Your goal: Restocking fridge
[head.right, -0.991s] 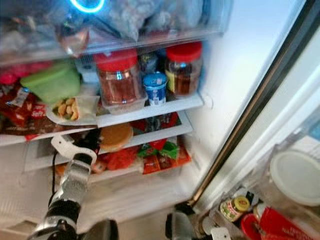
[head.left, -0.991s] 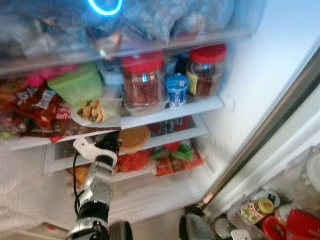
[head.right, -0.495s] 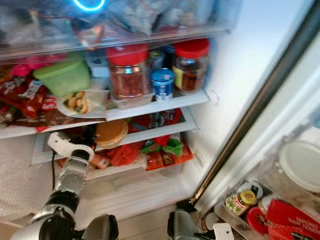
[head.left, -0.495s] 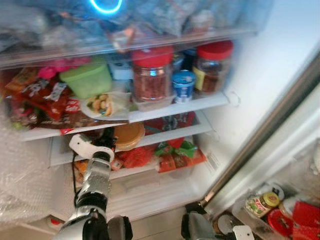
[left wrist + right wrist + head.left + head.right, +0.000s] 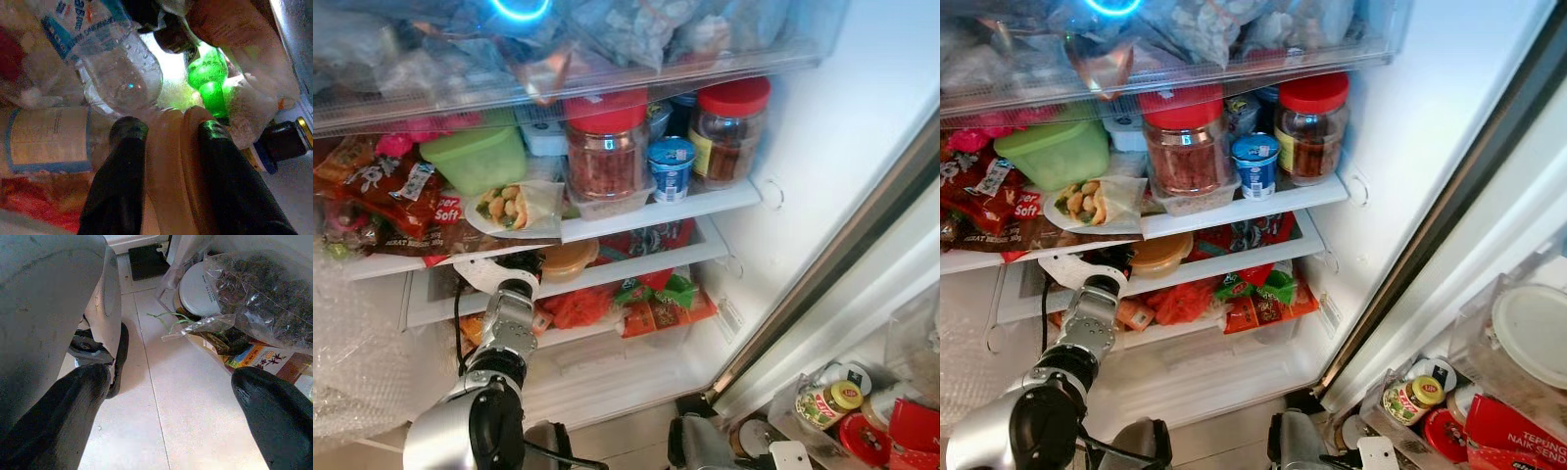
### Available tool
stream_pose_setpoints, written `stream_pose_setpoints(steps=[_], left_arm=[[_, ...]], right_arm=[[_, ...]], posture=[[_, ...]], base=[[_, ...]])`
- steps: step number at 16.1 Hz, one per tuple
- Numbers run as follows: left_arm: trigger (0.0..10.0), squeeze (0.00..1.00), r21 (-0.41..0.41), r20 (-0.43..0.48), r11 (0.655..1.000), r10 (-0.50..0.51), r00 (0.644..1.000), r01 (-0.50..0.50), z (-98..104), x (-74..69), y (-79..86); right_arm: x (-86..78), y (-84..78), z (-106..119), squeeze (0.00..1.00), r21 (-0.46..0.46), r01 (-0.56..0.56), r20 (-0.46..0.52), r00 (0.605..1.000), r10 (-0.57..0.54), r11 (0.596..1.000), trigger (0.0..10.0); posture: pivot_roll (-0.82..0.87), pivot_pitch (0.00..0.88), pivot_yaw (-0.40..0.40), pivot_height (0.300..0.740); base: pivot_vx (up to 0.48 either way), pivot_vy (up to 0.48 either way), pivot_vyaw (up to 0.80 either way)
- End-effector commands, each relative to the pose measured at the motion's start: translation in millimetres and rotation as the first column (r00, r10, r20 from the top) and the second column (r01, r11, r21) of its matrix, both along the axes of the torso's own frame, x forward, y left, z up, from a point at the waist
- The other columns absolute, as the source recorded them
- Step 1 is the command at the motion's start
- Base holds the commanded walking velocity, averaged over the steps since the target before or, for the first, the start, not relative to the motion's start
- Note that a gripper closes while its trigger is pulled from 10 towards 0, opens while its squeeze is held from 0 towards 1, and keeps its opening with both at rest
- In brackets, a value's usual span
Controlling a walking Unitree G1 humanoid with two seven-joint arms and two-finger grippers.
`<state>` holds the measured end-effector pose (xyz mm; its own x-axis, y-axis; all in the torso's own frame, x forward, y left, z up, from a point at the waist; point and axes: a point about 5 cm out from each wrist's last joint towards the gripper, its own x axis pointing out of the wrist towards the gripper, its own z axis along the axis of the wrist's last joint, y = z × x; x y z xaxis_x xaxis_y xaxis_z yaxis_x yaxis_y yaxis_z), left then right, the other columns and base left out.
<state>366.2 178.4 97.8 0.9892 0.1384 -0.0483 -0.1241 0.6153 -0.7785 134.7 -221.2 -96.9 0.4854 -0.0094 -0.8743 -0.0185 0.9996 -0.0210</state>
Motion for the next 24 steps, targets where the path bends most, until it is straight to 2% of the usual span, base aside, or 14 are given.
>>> stream_pose_setpoints(steps=[1, 2, 9, 10, 15, 18, 22, 24], left_arm=[[10.0, 0.83, 0.010, -0.008, 1.000, 0.018, 1.000, -0.018, 1.2, 1.0, 3.3], [10.0, 1.00, 0.008, -0.009, 1.000, 0.021, 1.000, -0.021, 0.7, 0.9, 3.9], [10.0, 1.00, -0.017, 0.034, 1.000, 0.009, 0.999, -0.008, -1.7, -3.1, 2.3], [10.0, 0.00, -0.029, 0.055, 1.000, -0.007, 0.998, 0.008, -5.4, -7.9, 0.8], [10.0, 0.00, -0.012, 0.078, 0.998, -0.061, 0.995, 0.062, -16.2, -27.1, -2.0], [10.0, 0.00, -0.011, 0.057, 0.997, -0.078, 0.995, 0.079, -22.8, -41.1, -4.8], [10.0, 0.00, -0.037, 0.044, 0.967, -0.250, 0.967, 0.252, -21.8, -66.2, -19.4], [10.0, 0.00, -0.026, 0.036, 0.961, -0.273, 0.961, 0.274, -19.5, -69.4, -19.0]], right_arm=[[-4.5, 7.0, -2.8, 0.00, 0.024, -0.009, -0.011, 1.000, 0.009, 1.000, 10.0], [-4.6, 7.0, -2.8, 0.00, 0.024, -0.009, -0.011, 1.000, 0.009, 1.000, 10.0], [-5.2, 7.5, -3.1, 0.00, 0.027, -0.011, -0.014, 1.000, 0.012, 1.000, 10.0], [-5.4, 7.9, -3.2, 0.00, 0.029, -0.010, -0.014, 1.000, 0.011, 1.000, 10.0], [-5.9, 8.0, -3.4, 0.00, 0.028, -0.005, -0.013, 1.000, 0.005, 1.000, 10.0], [-5.7, 7.7, -3.2, 0.00, 0.023, -0.004, -0.010, 1.000, 0.004, 1.000, 10.0], [-4.8, 7.1, -2.8, 0.00, 0.017, -0.003, -0.006, 1.000, 0.003, 1.000, 10.0], [-4.4, 7.0, -2.7, 0.00, 0.017, -0.004, -0.005, 1.000, 0.005, 1.000, 10.0]], posture=[[-0.11, 0.112, 0.004, 0.633], [-0.11, 0.112, 0.004, 0.633], [-0.09, 0.107, 0.009, 0.633], [-0.09, 0.104, 0.010, 0.633], [-0.09, 0.095, 0.015, 0.633], [-0.09, 0.096, 0.016, 0.633], [-0.08, 0.104, 0.015, 0.633], [-0.08, 0.106, 0.015, 0.633]], base=[[0.000, 0.000, 0.00], [0.000, 0.000, 0.00], [0.000, 0.000, 0.00], [0.000, 0.000, 0.00], [0.000, 0.000, 0.00], [0.000, 0.000, 0.00], [0.000, 0.000, 0.00], [0.000, 0.000, 0.00]])
